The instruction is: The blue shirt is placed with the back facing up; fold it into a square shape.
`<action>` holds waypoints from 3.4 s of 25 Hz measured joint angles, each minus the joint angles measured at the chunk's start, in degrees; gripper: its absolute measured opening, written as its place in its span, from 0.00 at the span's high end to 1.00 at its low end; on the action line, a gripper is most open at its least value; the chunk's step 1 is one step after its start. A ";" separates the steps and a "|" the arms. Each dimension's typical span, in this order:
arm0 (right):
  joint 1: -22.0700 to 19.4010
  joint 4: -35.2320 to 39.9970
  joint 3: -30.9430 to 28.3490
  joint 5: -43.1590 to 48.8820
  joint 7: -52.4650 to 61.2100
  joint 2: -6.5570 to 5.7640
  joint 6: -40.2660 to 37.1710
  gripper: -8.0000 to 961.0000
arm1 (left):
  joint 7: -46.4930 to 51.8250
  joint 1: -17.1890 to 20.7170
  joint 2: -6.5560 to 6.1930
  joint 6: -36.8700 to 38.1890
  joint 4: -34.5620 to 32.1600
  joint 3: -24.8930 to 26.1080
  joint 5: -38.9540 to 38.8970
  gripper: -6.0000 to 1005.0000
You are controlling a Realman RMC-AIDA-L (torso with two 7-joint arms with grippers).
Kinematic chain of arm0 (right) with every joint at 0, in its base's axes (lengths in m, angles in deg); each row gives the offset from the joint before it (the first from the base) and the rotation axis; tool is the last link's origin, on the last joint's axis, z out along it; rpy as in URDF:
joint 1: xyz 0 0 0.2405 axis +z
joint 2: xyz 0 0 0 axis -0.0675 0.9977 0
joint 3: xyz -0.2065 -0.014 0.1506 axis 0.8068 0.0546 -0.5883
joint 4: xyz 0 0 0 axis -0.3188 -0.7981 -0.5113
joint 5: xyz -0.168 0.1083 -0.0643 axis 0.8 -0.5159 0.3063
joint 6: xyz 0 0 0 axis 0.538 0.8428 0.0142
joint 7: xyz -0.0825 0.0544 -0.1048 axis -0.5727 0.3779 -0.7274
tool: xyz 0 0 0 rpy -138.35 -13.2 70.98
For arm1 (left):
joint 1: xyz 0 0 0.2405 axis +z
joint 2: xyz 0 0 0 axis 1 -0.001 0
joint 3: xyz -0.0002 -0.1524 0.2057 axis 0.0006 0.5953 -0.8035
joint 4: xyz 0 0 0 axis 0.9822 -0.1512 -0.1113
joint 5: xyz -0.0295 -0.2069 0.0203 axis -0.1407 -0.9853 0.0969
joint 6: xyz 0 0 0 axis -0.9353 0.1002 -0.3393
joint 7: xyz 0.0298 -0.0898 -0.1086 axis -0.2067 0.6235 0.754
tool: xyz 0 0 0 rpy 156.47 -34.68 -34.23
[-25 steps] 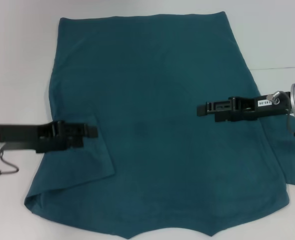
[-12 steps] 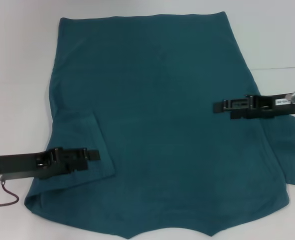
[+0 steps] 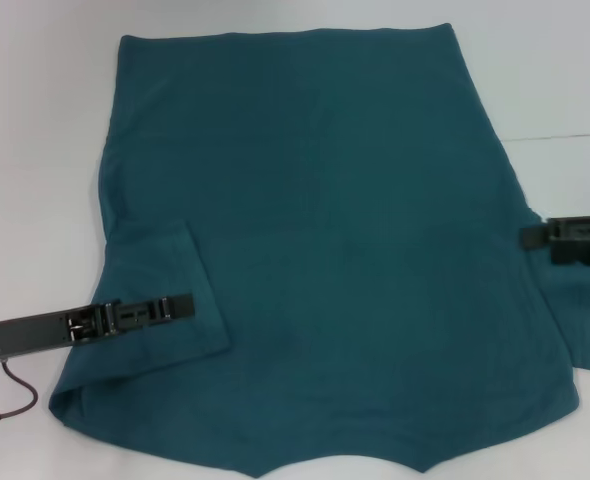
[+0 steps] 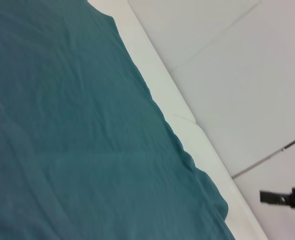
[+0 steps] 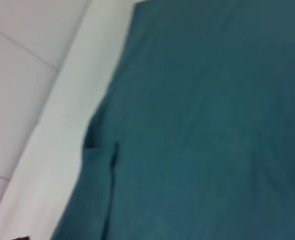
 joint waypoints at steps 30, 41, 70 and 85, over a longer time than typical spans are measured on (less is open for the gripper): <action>-2.85 0.67 2.02 8.45 10.99 2.52 19.95 0.05 | 1.51 -0.63 0.34 -3.53 0.18 0.27 -0.10 0.37; -2.66 -0.81 3.46 8.51 10.89 2.68 22.95 0.05 | 1.60 -0.30 0.34 -4.78 0.55 0.05 -0.09 0.37; 0.09 -4.50 3.12 6.12 6.47 4.58 27.34 0.05 | 1.53 -0.25 0.34 -6.65 1.42 0.23 -0.09 0.37; -0.97 -4.08 3.87 3.94 5.94 3.90 25.26 0.29 | 1.67 -0.25 0.34 -6.56 1.41 0.23 -0.09 0.37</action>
